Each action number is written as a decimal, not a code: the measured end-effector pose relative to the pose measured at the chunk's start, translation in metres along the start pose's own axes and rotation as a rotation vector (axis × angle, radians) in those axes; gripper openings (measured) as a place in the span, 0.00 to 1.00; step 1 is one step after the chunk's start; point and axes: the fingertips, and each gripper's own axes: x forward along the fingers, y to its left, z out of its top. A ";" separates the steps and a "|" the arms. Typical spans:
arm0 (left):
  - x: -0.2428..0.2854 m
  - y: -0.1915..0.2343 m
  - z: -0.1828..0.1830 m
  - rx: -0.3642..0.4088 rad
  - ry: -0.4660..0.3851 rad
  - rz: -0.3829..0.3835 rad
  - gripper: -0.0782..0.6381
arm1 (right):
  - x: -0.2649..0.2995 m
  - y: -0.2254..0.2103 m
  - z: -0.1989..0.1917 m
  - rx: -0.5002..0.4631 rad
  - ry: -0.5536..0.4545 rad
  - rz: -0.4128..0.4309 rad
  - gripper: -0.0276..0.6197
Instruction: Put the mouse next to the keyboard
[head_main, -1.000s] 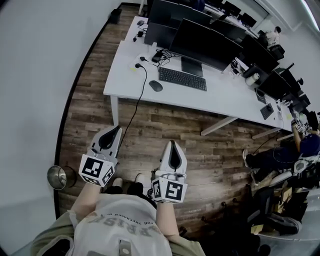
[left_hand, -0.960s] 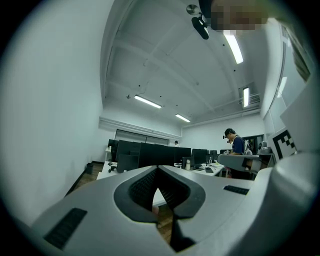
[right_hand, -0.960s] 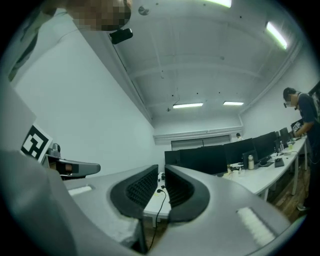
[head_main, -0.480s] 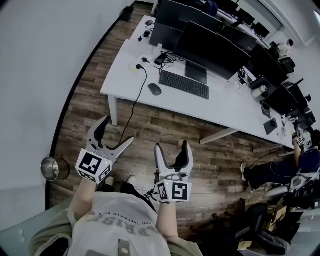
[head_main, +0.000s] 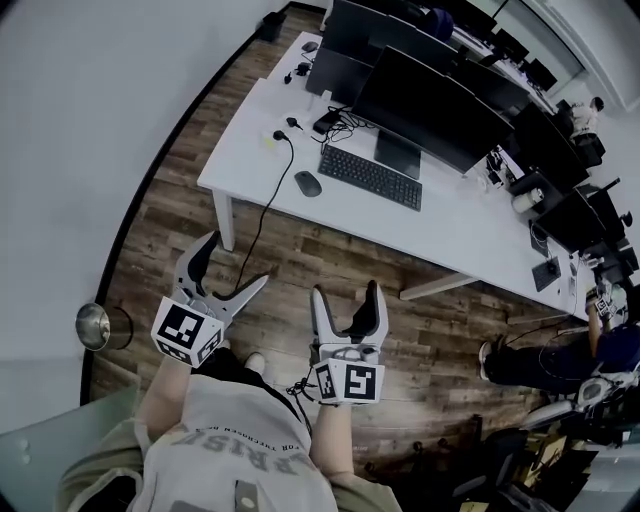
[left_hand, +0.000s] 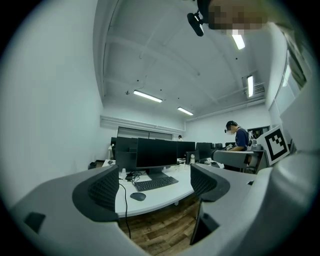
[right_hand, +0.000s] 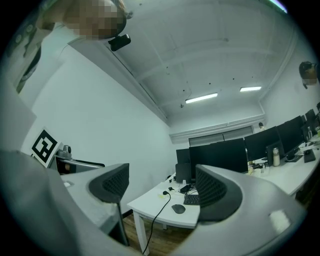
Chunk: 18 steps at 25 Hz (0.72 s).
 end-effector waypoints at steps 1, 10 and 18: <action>0.003 0.001 -0.001 -0.001 0.004 0.004 0.71 | 0.003 -0.003 -0.002 0.002 0.003 0.002 0.67; 0.044 0.037 -0.009 -0.018 0.033 0.011 0.71 | 0.051 -0.016 -0.022 -0.004 0.048 0.010 0.67; 0.116 0.088 -0.006 -0.025 0.048 -0.037 0.71 | 0.122 -0.031 -0.037 -0.024 0.077 -0.014 0.67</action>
